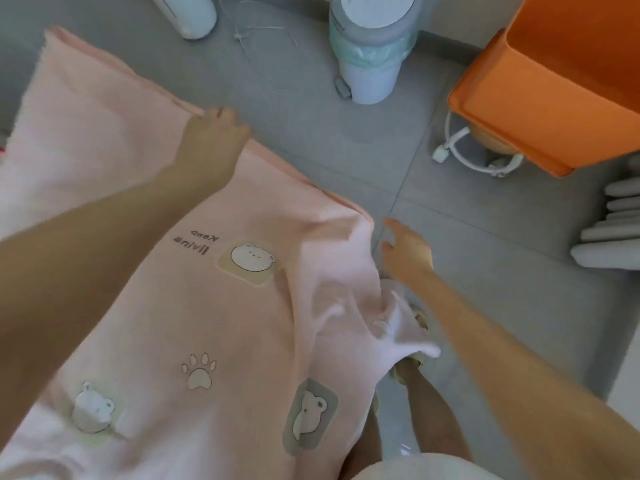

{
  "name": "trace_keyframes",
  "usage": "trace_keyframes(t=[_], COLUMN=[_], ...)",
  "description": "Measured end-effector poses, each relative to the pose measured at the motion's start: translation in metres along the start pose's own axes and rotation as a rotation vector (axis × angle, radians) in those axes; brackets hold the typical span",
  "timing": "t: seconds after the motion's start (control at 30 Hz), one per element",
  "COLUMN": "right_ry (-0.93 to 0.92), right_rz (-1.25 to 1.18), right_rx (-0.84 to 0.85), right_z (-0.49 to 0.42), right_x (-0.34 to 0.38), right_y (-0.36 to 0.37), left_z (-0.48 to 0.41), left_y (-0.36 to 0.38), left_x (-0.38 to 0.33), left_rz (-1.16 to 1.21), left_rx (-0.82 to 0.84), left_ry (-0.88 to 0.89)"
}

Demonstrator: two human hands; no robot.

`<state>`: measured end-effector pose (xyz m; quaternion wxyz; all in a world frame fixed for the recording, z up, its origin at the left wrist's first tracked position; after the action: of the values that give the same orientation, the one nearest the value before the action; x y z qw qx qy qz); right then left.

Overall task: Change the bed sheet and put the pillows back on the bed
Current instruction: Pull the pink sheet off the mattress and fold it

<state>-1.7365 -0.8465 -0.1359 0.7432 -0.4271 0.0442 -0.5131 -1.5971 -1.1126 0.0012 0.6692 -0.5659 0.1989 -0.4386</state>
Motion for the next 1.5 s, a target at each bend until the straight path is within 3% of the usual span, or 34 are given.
trace_keyframes(t=[0.13,0.27,0.37,0.47,0.57,0.63,0.73,0.8,0.93,1.1,1.17,1.33,1.5], right_ry=[0.334,0.629,0.84,1.045,1.08,1.086,1.099,1.085,0.836,0.592,0.58,0.737,0.799], right_rz=[-0.117,-0.303,-0.57,-0.695,-0.832,-0.945,-1.074,-0.992,-0.78,-0.625,-0.537,-0.5,-0.524], right_rx=[0.199,0.377,0.442,0.642,0.73,0.686,0.475,0.291,-0.056,-0.378,-0.329,0.135,0.209], right_z=[0.018,0.056,0.081,0.105,0.104,0.098,0.082,0.077,0.085,0.056,0.022,0.002,0.03], right_x=[-0.113,-0.195,-0.222,-0.233,-0.234,-0.226,-0.23,-0.247,-0.264,-0.26,-0.257,-0.273,-0.282], right_y=[0.053,0.11,0.141,0.169,0.194,0.2,0.195,0.172,0.076,-0.036,-0.033,0.074,0.115], left_z=[0.034,0.051,0.058,0.059,0.059,0.055,0.034,0.016,-0.003,-0.062,-0.08,-0.055,-0.018], left_y=[0.106,0.161,0.184,0.202,0.217,0.219,0.201,0.174,0.101,0.057,0.065,0.144,0.175], left_x=[-0.083,-0.14,-0.17,-0.183,-0.181,-0.177,-0.161,-0.146,-0.141,-0.134,-0.135,-0.155,-0.214], left_rz=[0.193,0.248,0.163,0.035,-0.059,-0.052,0.102,0.234,0.33,0.369,0.345,0.37,0.42], left_rx=[0.46,0.605,0.668,0.739,0.833,0.832,0.648,0.452,0.152,-0.049,-0.034,0.306,0.405], left_ry=[-0.045,-0.041,-0.049,-0.072,-0.124,-0.161,-0.25,-0.293,-0.244,-0.251,-0.27,-0.36,-0.177])
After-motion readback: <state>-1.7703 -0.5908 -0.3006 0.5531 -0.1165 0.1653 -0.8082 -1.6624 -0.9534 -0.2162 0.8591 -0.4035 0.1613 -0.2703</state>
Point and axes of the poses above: each hand's wrist, its own z-axis away from the middle knuckle, its own y-axis out of the palm, x = y × z, the point moved 10 cm from there along -z, towards the middle knuckle, and after that the axes turned 3 degrees about y, right-handed, at the moved point
